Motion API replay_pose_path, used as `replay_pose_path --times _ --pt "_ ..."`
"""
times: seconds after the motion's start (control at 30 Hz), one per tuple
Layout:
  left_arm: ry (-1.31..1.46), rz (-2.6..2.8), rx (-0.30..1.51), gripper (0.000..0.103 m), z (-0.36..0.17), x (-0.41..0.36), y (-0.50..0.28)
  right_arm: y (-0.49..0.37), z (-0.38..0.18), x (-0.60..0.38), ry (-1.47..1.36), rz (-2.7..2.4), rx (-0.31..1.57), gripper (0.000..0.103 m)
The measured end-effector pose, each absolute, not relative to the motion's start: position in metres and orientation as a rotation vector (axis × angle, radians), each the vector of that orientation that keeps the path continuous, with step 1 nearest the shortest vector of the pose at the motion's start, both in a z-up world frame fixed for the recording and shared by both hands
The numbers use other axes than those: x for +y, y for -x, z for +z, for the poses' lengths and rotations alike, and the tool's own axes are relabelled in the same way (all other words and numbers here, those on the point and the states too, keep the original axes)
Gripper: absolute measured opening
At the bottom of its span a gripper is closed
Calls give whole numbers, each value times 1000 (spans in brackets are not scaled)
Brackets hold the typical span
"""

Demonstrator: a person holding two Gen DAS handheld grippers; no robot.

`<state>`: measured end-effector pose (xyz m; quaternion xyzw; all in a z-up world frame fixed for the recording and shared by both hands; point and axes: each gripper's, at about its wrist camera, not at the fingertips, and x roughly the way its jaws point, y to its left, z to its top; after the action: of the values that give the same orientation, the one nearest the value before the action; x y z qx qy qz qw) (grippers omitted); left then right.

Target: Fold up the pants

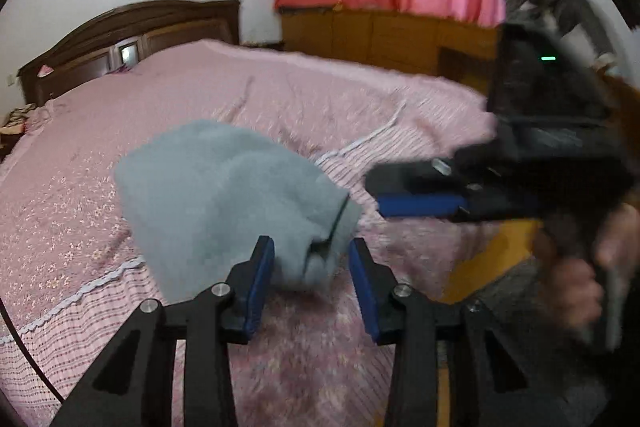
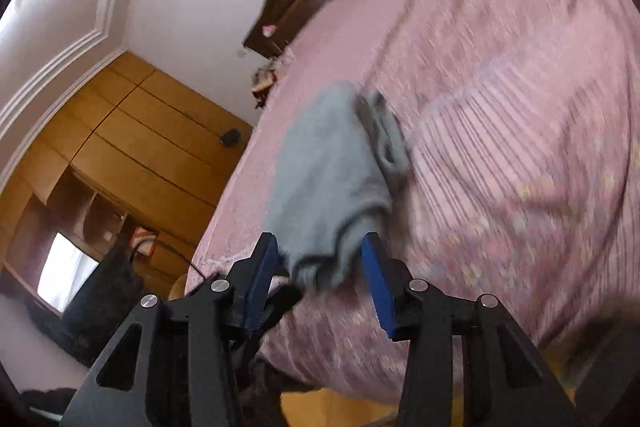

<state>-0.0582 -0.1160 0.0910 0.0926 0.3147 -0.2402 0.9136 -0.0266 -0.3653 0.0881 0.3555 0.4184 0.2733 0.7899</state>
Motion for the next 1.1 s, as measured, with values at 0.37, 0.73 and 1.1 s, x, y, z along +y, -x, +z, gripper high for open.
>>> replay_pose_path --times 0.37,0.73,1.1 --pt "-179 -495 614 4 109 -125 45 7 54 -352 -898 692 878 3" --pt "-163 -603 718 10 74 -113 28 -6 67 -361 -888 612 881 36" --pt "210 -549 709 25 90 -24 -10 -38 34 -326 -1102 703 904 29"
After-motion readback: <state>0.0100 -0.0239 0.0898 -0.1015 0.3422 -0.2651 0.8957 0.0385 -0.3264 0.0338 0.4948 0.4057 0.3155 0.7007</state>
